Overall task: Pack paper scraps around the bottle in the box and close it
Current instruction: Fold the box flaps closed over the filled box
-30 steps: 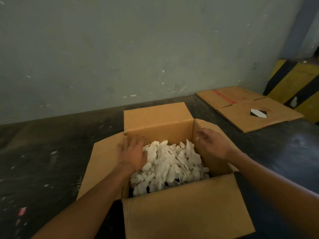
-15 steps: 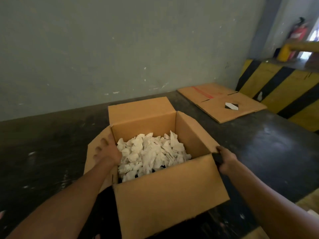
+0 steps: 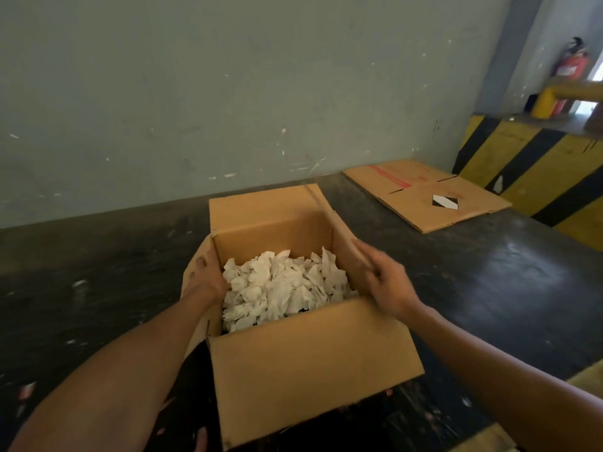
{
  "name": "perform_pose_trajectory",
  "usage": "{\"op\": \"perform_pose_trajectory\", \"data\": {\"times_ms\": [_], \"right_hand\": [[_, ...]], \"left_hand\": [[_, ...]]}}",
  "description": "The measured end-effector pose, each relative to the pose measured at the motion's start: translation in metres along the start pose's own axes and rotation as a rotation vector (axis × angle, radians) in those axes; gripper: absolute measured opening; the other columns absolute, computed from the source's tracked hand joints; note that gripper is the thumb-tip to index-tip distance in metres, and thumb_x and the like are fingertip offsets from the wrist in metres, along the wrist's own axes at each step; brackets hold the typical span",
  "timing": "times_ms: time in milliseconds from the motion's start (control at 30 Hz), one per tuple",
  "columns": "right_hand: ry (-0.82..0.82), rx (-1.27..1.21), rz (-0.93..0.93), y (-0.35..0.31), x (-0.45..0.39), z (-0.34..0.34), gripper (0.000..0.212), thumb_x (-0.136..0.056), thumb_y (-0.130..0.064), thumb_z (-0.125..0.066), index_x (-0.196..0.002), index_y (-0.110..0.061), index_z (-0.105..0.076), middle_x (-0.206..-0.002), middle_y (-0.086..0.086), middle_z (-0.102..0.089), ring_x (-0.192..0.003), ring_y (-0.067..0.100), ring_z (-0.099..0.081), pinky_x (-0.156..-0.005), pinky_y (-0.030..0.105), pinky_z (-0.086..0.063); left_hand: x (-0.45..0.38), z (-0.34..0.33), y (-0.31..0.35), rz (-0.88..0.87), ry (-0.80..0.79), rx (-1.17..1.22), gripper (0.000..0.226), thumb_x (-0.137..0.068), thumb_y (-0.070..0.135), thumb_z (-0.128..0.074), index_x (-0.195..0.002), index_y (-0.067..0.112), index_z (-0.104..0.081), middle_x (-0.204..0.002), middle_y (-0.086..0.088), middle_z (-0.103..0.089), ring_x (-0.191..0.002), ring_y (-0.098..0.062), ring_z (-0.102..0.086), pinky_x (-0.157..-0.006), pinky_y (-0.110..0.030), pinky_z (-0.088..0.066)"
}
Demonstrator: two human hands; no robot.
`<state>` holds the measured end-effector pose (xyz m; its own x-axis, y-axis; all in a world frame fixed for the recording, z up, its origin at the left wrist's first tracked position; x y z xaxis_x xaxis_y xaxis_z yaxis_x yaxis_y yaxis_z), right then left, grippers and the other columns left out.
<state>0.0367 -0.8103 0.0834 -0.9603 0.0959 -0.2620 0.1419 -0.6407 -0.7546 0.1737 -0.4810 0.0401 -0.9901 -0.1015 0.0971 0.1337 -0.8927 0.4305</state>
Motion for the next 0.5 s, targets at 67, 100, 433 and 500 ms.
{"op": "perform_pose_trajectory", "data": {"times_ms": [67, 100, 433, 500], "right_hand": [[-0.227, 0.262, 0.041, -0.007, 0.001, -0.023, 0.065, -0.094, -0.032, -0.054, -0.145, -0.053, -0.019, -0.158, -0.008, -0.021, -0.145, 0.019, -0.016, -0.115, 0.054, -0.023], [-0.33, 0.375, 0.043, -0.011, 0.001, -0.033, 0.068, -0.093, -0.044, -0.053, -0.144, -0.057, -0.011, -0.16, -0.009, -0.011, -0.147, 0.02, -0.006, -0.116, 0.057, -0.018], [-0.697, 0.705, 0.219, -0.048, -0.01, -0.099, 0.101, -0.06, -0.096, -0.024, -0.139, -0.055, 0.025, -0.158, -0.009, 0.028, -0.146, 0.023, 0.022, -0.114, 0.065, -0.006], [-0.762, 0.776, 0.221, -0.05, -0.013, -0.104, 0.107, -0.053, -0.099, -0.015, -0.143, -0.052, 0.019, -0.158, -0.008, 0.027, -0.145, 0.024, 0.024, -0.113, 0.066, -0.005]], "left_hand": [[0.004, 0.01, -0.011, 0.033, -0.011, 0.011, 0.064, -0.102, 0.037, -0.032, -0.154, 0.02, 0.001, -0.161, -0.017, -0.01, -0.144, -0.042, -0.019, -0.115, -0.058, -0.022], [0.006, 0.015, -0.018, 0.033, -0.017, -0.002, 0.068, -0.101, 0.033, -0.038, -0.154, 0.019, 0.002, -0.161, -0.016, -0.009, -0.144, -0.041, -0.02, -0.114, -0.058, -0.024], [0.011, 0.056, -0.091, -0.044, -0.029, 0.04, 0.078, -0.095, 0.032, -0.054, -0.155, 0.02, -0.006, -0.16, -0.011, -0.017, -0.141, -0.036, -0.029, -0.112, -0.053, -0.031], [0.003, 0.057, -0.116, 0.048, 0.006, 0.15, 0.065, -0.098, 0.042, -0.041, -0.154, 0.02, -0.017, -0.156, -0.012, -0.028, -0.135, -0.037, -0.037, -0.109, -0.054, -0.035]]}}
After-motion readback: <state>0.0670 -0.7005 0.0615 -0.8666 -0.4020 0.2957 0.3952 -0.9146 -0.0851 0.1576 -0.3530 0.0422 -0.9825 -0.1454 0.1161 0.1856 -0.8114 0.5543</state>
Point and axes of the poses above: each hand's wrist, its own x-axis away from the middle knuckle, its own z-axis out of the back of the hand, y = z × x, the point moved 4 cm from there along -x, towards the middle knuckle
